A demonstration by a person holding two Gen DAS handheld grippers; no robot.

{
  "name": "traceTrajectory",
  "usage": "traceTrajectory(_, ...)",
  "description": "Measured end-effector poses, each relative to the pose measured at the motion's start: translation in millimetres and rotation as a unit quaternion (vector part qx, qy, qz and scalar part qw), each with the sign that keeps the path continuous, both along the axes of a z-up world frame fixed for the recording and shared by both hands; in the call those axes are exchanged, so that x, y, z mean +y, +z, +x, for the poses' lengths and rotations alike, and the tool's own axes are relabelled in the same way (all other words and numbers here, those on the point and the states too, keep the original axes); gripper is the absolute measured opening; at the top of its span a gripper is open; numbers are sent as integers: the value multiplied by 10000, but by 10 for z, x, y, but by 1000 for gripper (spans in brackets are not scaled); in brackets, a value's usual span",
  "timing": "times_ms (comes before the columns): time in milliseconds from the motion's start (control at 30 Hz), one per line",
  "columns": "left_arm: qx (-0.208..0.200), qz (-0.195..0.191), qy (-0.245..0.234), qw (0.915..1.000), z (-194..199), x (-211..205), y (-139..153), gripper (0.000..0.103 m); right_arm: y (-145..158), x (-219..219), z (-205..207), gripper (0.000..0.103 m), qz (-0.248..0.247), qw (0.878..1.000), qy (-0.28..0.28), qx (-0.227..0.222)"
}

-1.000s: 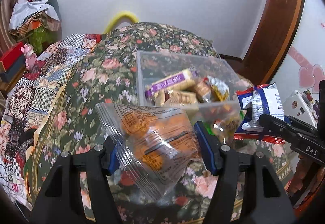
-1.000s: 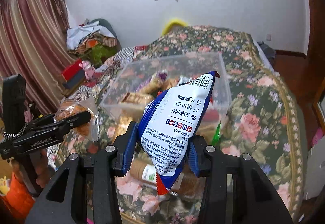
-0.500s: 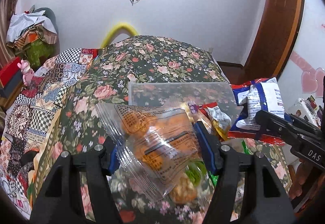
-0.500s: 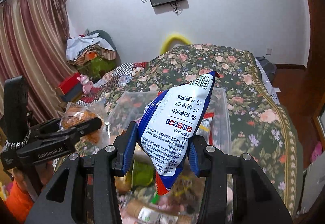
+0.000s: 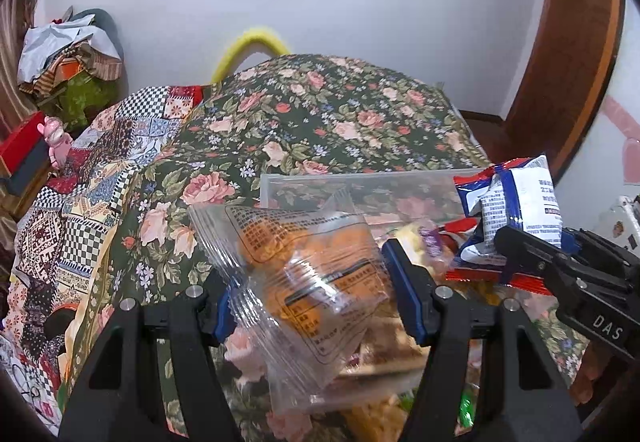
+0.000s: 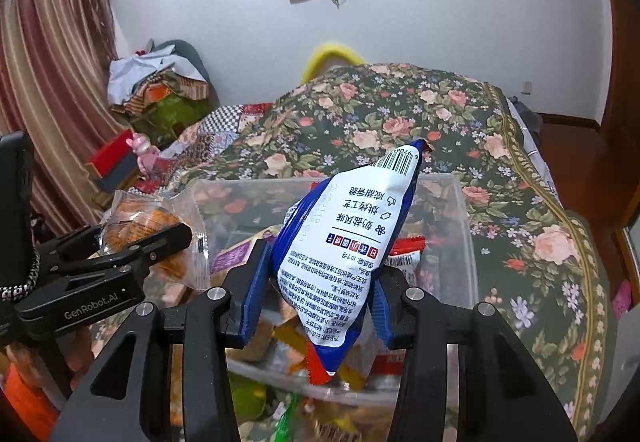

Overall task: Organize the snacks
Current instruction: 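Drop the blue-and-white bag into the box with the right gripper while the left drops the fried-snack bag in, then grasp a puffed-snack pack with the left gripper while the right grasps a clear bag with green zipper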

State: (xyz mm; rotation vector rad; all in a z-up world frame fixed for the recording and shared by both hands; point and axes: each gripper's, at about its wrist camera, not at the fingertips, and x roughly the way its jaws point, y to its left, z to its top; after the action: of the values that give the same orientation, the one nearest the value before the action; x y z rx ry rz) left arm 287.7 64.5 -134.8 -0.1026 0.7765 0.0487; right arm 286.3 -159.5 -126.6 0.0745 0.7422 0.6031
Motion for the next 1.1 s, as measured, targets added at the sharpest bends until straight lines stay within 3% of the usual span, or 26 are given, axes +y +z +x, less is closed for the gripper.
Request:
traceTrajectory(200, 95, -102, 95, 9999, 163, 54, -110, 65, -86, 64, 127, 42, -80, 9999, 6, 113)
traceTrajectory(400, 30, 222, 36, 9997, 158, -37, -136, 67, -98, 69, 132, 46, -211, 9997, -38, 137)
traceTrajectory(500, 94, 153, 15, 9998, 129, -24, -148, 68, -111, 85, 135, 57, -425, 9990, -57, 133)
traceTrajectory(567, 150, 40, 13, 9999, 102, 1, -143, 72, -102, 70, 102, 71, -540, 9985, -103, 61)
traceTrajectory(733, -23, 49, 66, 10000, -70, 19, -29, 84, -23, -5, -32, 83, -702, 9974, -122, -146)
traceTrajectory(1100, -295, 106, -102, 9995, -604, -16, 213, 90, 162, -291, -387, 88, -448, 9987, -71, -212)
